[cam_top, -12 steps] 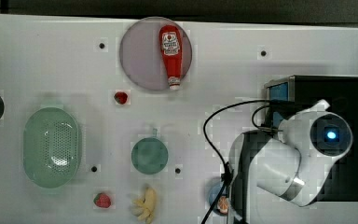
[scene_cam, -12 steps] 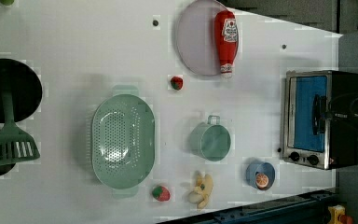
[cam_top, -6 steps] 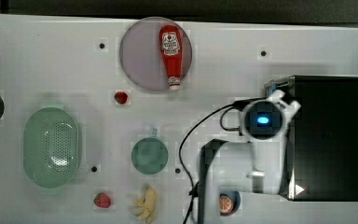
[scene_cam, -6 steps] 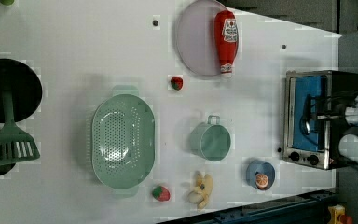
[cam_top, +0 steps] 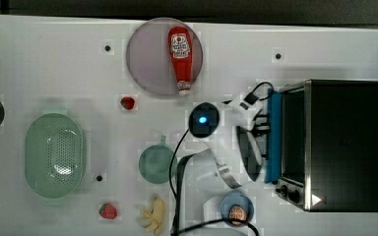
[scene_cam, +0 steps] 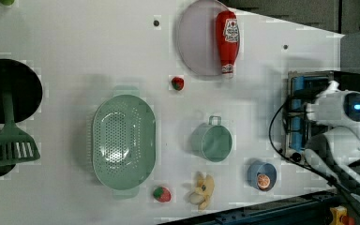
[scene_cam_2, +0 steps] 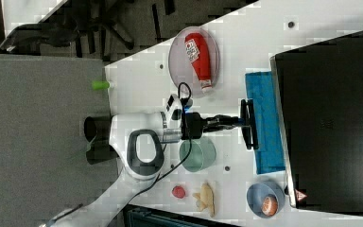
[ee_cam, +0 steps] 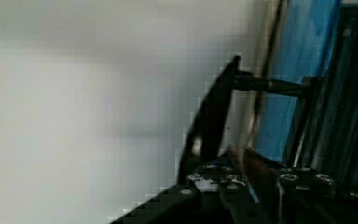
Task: Flap open oven.
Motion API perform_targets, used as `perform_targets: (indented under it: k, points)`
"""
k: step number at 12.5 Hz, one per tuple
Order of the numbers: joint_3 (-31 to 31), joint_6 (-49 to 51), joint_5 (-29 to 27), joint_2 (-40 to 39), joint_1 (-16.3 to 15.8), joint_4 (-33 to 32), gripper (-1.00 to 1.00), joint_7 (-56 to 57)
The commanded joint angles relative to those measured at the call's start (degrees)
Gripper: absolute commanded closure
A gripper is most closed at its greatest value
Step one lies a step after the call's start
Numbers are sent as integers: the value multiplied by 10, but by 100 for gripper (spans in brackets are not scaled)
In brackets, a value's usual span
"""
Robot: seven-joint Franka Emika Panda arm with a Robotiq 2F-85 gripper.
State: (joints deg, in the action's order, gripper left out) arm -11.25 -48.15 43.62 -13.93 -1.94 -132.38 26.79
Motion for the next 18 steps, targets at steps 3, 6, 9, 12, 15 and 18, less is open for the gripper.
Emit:
perform_targets:
  k: [3,6,9,12,15,18]
  points:
    - [19,33,108,-69,-49,0,65,-261]
    - [20,64,144,-109,-81,17,65,-340]
    - [20,56,143,-153,-88,38,65,-341]
    - [17,28,141,-168,-86,44,65,-342]
    - [8,-9,111,-140,-84,49,65,-344]
    - [1,-18,-37,-43,-77,45,65,-344]
